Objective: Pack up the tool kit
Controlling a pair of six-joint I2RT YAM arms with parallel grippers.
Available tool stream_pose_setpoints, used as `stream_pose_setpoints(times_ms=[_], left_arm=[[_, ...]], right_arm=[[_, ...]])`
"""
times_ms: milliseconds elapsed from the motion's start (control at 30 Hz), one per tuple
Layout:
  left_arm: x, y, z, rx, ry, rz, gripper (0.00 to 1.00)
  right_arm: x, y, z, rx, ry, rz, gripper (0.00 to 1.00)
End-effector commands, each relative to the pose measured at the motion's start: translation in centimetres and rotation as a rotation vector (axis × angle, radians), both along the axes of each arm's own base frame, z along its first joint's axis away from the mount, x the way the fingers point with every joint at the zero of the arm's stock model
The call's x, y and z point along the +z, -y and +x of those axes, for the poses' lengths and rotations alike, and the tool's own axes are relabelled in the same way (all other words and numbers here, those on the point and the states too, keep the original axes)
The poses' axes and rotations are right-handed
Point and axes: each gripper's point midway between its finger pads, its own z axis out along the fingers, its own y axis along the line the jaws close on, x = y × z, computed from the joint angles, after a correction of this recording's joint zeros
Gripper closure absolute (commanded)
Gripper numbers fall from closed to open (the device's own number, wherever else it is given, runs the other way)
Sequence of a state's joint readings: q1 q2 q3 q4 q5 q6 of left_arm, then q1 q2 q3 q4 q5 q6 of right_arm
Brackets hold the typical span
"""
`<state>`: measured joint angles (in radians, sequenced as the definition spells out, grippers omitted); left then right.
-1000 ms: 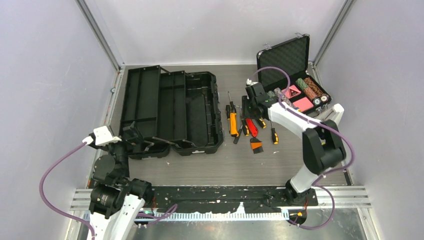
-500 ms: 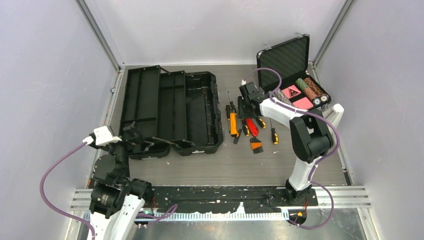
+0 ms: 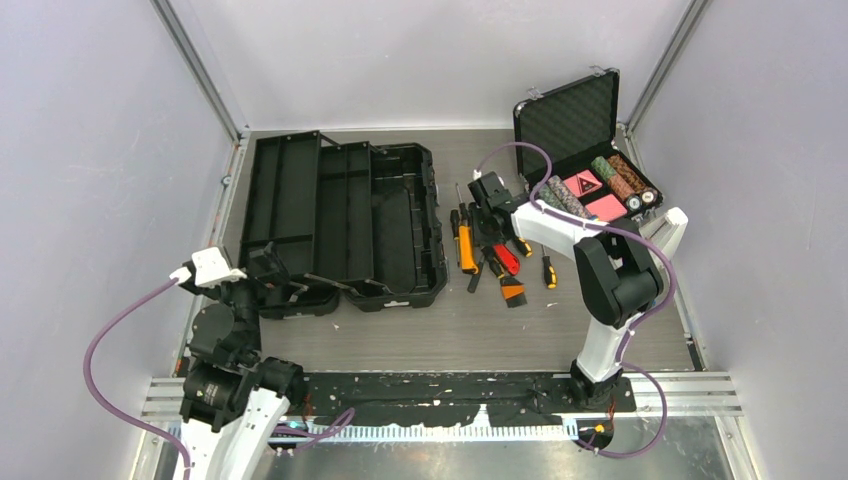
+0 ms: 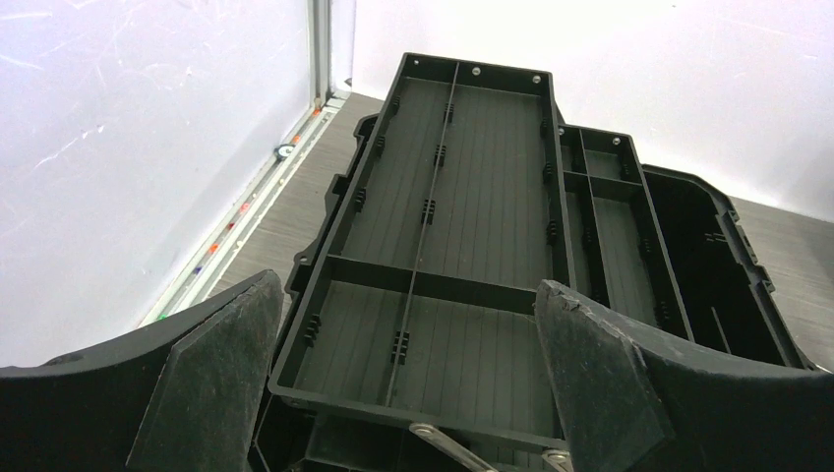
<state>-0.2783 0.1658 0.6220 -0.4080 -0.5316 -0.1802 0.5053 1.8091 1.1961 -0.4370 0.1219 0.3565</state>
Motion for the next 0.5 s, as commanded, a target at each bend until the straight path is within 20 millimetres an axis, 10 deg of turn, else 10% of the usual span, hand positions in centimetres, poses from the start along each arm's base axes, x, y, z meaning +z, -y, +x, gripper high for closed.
stream_pose_setpoints(times_ms=[0,467], left_arm=[[1.0,0.2,0.5,-0.002,0.039,-0.024,0.00],[0.4,0.6,1.1,-0.018,0.008,-0.010,0.01]], right_arm=[[0.2,0.5,-1.9,0.026,-0.021,-0.061,0.63],[-1.8,0.7,-2.4,0.083,-0.056,-0.093,0.62]])
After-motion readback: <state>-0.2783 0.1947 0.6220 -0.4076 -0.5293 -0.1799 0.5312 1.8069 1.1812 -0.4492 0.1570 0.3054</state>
